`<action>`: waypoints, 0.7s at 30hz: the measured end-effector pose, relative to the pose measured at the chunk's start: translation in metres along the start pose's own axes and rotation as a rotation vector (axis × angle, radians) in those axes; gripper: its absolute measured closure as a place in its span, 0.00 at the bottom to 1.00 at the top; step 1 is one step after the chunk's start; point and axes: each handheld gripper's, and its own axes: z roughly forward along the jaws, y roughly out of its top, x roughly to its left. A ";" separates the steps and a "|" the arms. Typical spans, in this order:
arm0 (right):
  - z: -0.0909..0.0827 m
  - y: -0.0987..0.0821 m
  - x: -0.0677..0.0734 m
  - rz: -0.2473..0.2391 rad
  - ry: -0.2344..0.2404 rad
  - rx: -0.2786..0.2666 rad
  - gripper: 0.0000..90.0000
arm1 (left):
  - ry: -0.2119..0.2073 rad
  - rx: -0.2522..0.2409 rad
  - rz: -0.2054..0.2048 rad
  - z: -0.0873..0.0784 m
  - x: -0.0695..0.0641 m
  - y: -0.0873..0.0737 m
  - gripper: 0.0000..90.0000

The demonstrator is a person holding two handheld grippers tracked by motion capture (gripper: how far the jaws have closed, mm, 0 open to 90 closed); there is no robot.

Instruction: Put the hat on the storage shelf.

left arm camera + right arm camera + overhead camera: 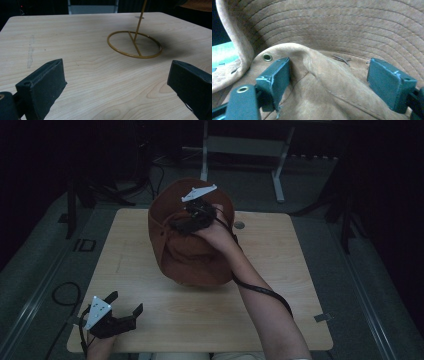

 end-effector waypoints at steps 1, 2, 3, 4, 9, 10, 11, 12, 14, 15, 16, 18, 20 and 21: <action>0.000 -0.001 -0.001 0.000 0.003 -0.004 0.19 | -0.001 -0.001 0.000 0.000 0.000 0.000 0.02; -0.001 -0.001 -0.001 0.007 0.012 -0.007 0.18 | -0.001 -0.001 0.000 0.000 0.000 0.000 0.02; -0.003 -0.001 -0.002 0.009 0.029 -0.012 0.18 | 0.000 -0.002 0.000 0.000 0.000 0.000 0.02; -0.005 -0.002 -0.004 0.018 0.036 -0.018 0.18 | 0.001 -0.004 -0.001 0.000 0.000 0.000 0.02; -0.015 -0.004 -0.005 0.017 0.056 -0.041 0.17 | 0.006 -0.004 -0.008 0.000 0.001 -0.001 0.02; -0.016 -0.004 -0.005 0.006 0.056 -0.044 0.16 | 0.007 -0.001 -0.004 0.000 0.002 -0.001 0.02; -0.016 -0.004 -0.005 0.006 0.056 -0.044 0.16 | 0.007 -0.001 -0.004 0.000 0.002 -0.001 0.02; -0.018 -0.004 -0.005 -0.011 0.046 -0.049 0.16 | 0.006 -0.002 -0.004 0.000 0.002 -0.001 0.02; -0.026 -0.003 -0.004 -0.028 0.053 -0.079 0.16 | 0.009 -0.002 -0.003 0.000 0.002 -0.001 0.02; -0.030 -0.003 -0.004 -0.021 0.064 -0.087 0.16 | 0.008 -0.002 -0.004 0.000 0.002 -0.001 0.02; -0.034 -0.003 -0.003 -0.015 0.067 -0.092 0.16 | 0.009 -0.004 -0.004 0.000 0.002 -0.001 0.02; -0.042 -0.005 -0.003 -0.014 0.055 -0.107 0.16 | 0.012 -0.003 -0.001 0.000 0.002 -0.001 0.02; -0.050 -0.008 -0.004 -0.006 0.054 -0.113 0.16 | 0.012 -0.002 -0.002 0.000 0.002 -0.002 0.02; -0.054 -0.010 -0.004 -0.004 0.056 -0.115 0.16 | 0.012 0.001 -0.003 0.000 0.002 -0.002 0.02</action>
